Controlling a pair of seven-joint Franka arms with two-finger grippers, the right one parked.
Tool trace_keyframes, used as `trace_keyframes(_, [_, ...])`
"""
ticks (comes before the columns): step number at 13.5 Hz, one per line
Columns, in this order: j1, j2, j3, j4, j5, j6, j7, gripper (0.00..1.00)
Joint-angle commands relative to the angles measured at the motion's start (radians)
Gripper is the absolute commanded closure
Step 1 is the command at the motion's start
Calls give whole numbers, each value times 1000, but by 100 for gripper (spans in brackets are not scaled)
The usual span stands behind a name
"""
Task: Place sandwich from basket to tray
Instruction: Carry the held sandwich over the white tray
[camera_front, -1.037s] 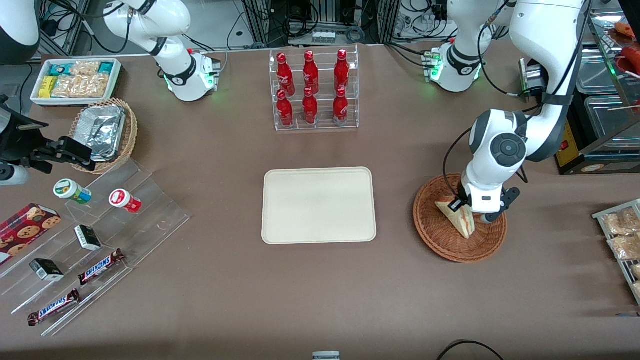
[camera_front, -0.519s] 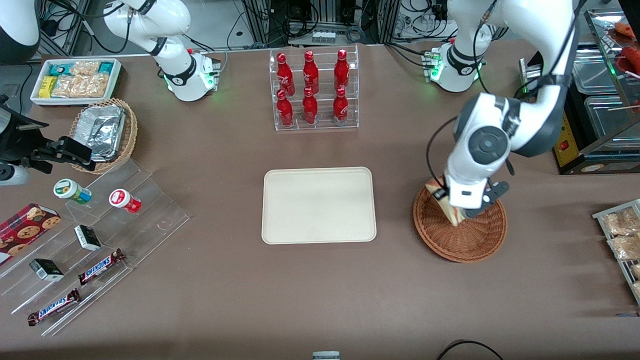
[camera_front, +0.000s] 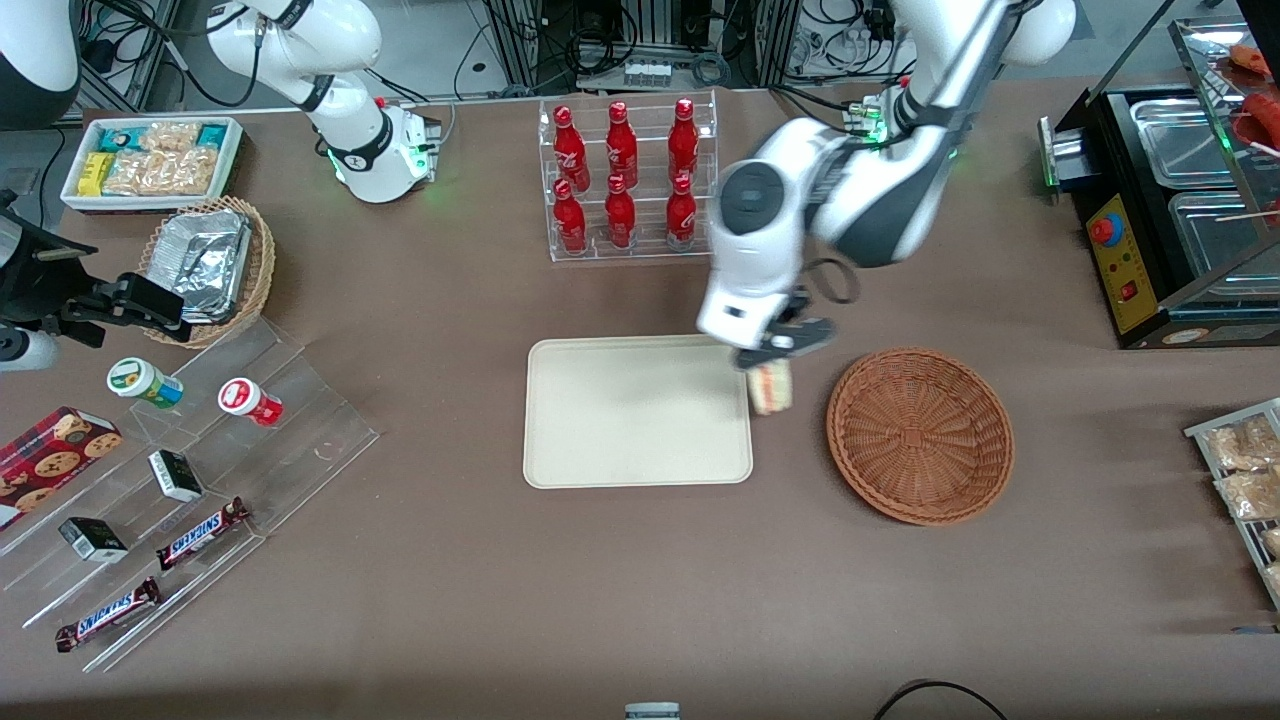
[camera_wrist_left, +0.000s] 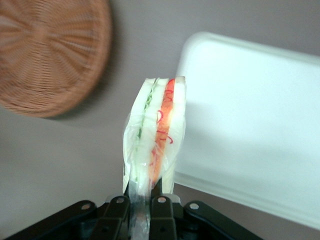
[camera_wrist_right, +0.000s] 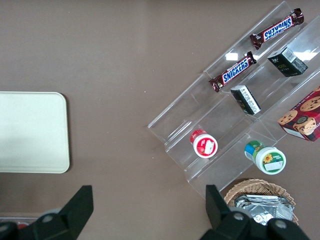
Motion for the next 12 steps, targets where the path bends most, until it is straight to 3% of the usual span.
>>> trace_keyframes(1, [-64, 163, 16, 137, 12, 67, 9, 100])
trace_keyframes(12, [-126, 316, 15, 221, 12, 273, -34, 100])
